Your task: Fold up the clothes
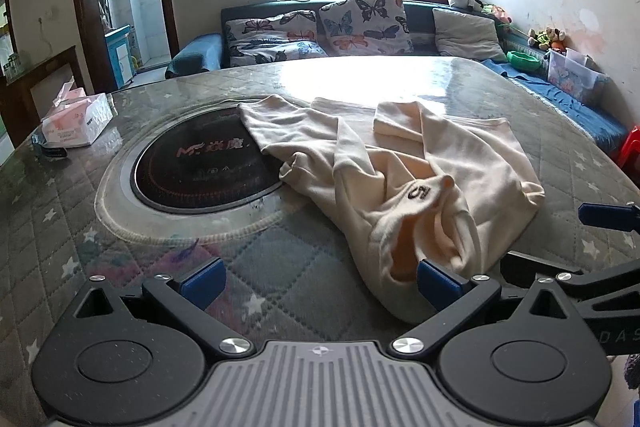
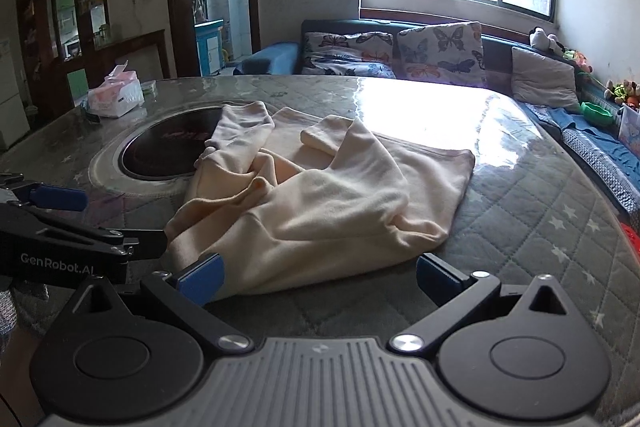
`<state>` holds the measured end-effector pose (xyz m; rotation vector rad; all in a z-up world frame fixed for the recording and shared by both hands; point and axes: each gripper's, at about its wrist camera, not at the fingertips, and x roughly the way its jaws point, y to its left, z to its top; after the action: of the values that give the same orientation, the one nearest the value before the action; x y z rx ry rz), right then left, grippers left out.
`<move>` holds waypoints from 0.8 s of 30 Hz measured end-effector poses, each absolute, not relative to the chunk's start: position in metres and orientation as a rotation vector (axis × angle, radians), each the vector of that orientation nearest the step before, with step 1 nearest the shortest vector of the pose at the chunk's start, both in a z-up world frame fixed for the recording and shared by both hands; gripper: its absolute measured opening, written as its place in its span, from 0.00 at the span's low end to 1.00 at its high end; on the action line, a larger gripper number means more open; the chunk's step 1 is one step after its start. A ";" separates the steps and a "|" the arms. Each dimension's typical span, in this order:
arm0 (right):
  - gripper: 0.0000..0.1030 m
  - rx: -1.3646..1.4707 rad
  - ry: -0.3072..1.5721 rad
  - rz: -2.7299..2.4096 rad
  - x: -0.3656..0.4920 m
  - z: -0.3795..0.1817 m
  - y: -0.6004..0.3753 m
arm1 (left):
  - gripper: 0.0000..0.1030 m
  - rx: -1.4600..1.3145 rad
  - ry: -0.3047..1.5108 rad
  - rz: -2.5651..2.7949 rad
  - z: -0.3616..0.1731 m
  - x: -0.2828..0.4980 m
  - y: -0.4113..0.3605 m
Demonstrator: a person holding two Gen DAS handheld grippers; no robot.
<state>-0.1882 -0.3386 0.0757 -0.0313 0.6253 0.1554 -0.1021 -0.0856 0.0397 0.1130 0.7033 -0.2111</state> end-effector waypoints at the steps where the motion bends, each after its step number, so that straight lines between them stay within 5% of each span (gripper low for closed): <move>1: 1.00 -0.031 0.626 0.156 -0.186 0.076 -0.339 | 1.00 0.113 0.704 -0.210 0.040 -0.100 -0.085; 17: 0.91 0.000 0.638 0.154 -0.124 0.090 -0.354 | 0.98 0.132 0.694 -0.245 0.050 -0.048 -0.092; 24: 0.80 0.037 0.660 0.136 -0.077 0.091 -0.365 | 0.77 0.113 0.685 -0.319 0.055 -0.014 -0.098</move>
<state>-0.0765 -0.3654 0.0910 0.0365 0.6600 0.1359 -0.0145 -0.0984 0.0549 0.1132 0.6854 -0.3188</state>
